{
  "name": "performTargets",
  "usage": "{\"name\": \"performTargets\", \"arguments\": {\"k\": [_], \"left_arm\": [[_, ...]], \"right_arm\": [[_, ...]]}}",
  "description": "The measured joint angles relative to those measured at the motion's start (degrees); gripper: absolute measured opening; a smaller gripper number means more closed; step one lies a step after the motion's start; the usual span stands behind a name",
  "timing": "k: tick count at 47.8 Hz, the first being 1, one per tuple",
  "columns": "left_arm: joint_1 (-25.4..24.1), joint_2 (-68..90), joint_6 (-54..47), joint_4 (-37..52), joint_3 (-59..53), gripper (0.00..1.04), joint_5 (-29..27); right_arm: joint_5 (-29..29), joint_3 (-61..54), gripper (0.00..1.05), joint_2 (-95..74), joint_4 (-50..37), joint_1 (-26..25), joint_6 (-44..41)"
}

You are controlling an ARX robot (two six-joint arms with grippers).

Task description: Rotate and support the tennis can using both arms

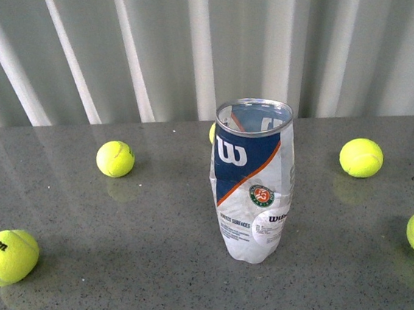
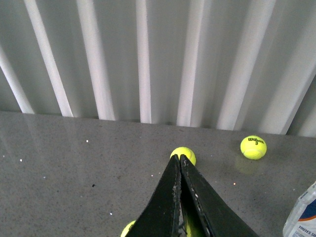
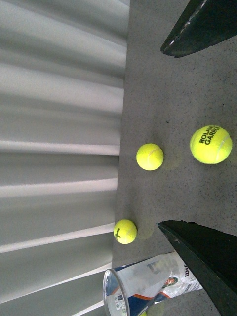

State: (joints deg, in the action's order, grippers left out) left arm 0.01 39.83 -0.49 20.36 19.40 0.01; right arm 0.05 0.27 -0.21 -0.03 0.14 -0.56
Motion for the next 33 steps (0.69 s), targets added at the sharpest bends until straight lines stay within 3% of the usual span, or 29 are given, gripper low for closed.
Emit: {"name": "performTargets", "arguments": {"k": [33], "left_arm": [[0.0,-15.1,0.4,-0.7,-14.4,0.04,0.0]], "right_arm": [[0.0,0.0,0.98,0.0,0.0,0.0,0.0]]}}
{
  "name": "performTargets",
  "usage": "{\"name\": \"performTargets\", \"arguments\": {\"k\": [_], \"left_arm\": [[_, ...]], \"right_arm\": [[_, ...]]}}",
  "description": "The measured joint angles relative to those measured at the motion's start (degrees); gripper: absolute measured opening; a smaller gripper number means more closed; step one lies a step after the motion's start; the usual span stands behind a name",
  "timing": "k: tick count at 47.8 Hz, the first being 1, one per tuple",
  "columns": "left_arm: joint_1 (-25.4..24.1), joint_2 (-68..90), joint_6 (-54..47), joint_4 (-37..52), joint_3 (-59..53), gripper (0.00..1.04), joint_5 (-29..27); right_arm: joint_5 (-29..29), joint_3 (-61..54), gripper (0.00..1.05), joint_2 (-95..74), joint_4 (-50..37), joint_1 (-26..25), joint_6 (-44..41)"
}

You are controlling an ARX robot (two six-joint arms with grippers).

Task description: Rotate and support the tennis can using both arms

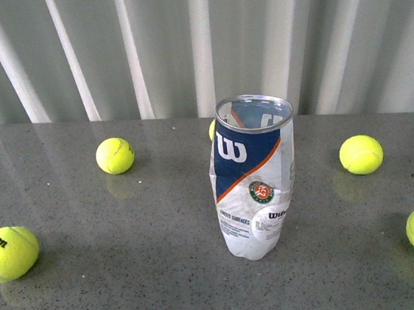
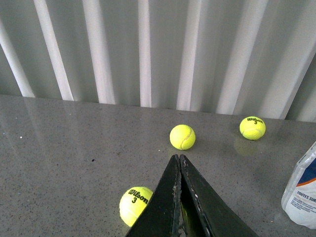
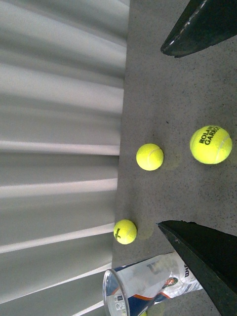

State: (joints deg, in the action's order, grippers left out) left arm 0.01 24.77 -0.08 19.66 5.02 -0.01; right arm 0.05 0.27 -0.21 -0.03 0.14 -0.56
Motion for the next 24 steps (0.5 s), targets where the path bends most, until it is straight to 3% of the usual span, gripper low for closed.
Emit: {"name": "performTargets", "arguments": {"k": [24], "left_arm": [[0.0,-8.5,0.0,-5.3,-3.2,0.04,0.0]], "right_arm": [[0.0,0.0,0.98,0.0,0.0,0.0,0.0]]}}
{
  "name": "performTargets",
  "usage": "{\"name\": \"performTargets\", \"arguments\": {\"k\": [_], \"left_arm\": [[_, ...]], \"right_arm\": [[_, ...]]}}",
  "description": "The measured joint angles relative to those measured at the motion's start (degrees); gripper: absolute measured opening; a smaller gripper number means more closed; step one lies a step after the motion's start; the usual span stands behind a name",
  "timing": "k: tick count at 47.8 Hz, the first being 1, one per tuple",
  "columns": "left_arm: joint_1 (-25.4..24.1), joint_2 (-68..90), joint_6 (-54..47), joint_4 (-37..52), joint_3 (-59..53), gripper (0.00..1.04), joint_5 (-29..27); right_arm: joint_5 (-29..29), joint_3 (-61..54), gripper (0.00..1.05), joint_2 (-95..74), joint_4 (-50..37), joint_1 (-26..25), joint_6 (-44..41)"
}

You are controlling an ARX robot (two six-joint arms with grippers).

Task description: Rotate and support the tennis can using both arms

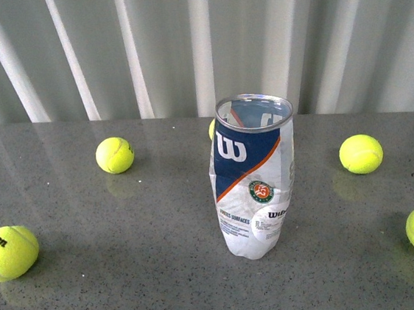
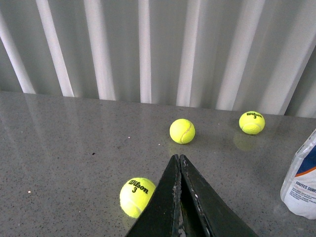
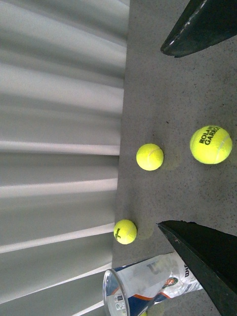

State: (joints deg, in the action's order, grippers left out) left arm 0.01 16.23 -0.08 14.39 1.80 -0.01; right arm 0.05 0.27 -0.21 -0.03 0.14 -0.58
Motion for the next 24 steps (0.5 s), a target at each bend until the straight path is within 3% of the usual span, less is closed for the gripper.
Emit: {"name": "performTargets", "arguments": {"k": [24], "left_arm": [[0.0,-8.5,0.0,-6.7,-0.4,0.04,0.0]], "right_arm": [[0.0,0.0,0.98,0.0,0.0,0.0,0.0]]}}
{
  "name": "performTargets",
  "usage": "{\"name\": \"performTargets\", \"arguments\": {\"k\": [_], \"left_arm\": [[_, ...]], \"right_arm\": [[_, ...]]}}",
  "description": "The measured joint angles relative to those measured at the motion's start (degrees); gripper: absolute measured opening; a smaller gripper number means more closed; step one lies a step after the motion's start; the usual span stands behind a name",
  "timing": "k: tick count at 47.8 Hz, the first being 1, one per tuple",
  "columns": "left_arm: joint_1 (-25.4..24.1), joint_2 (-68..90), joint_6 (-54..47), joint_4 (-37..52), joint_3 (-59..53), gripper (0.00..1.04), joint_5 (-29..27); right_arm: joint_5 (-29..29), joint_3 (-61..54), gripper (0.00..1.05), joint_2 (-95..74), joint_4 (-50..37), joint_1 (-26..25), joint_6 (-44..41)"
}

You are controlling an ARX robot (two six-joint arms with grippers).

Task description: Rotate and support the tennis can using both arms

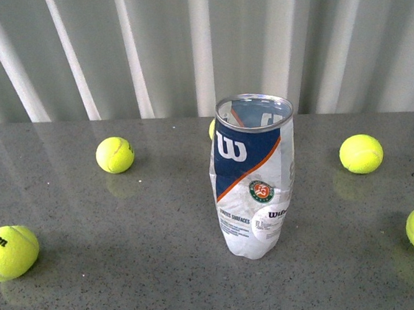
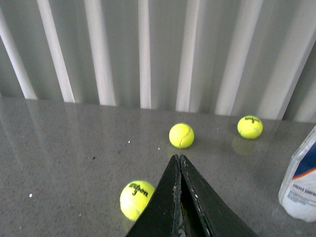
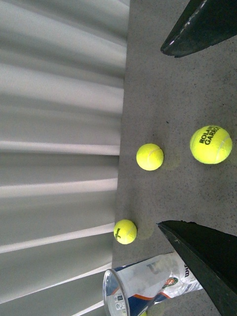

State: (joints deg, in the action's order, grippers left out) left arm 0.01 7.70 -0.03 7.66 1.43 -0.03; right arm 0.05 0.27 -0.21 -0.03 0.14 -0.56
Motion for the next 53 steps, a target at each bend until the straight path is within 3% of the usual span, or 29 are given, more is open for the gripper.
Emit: {"name": "performTargets", "arguments": {"k": [4,17,46,53], "left_arm": [[0.0,-5.7,0.0,-7.1,0.0,0.04,0.0],[0.0,-7.5,0.0,-7.6,0.0,0.04,0.0],[0.0,-7.5,0.1,-7.6,0.0,0.99,0.0],[0.0,-7.5,0.1,-7.6,0.0,0.98,0.0]], "right_arm": [[0.0,0.0,0.98,0.0,0.0,0.0,0.0],[0.0,0.0,0.98,0.0,0.0,0.0,0.0],[0.0,0.0,0.98,0.0,0.0,0.0,0.0],[0.0,0.0,0.98,0.0,0.0,0.0,0.0]]}}
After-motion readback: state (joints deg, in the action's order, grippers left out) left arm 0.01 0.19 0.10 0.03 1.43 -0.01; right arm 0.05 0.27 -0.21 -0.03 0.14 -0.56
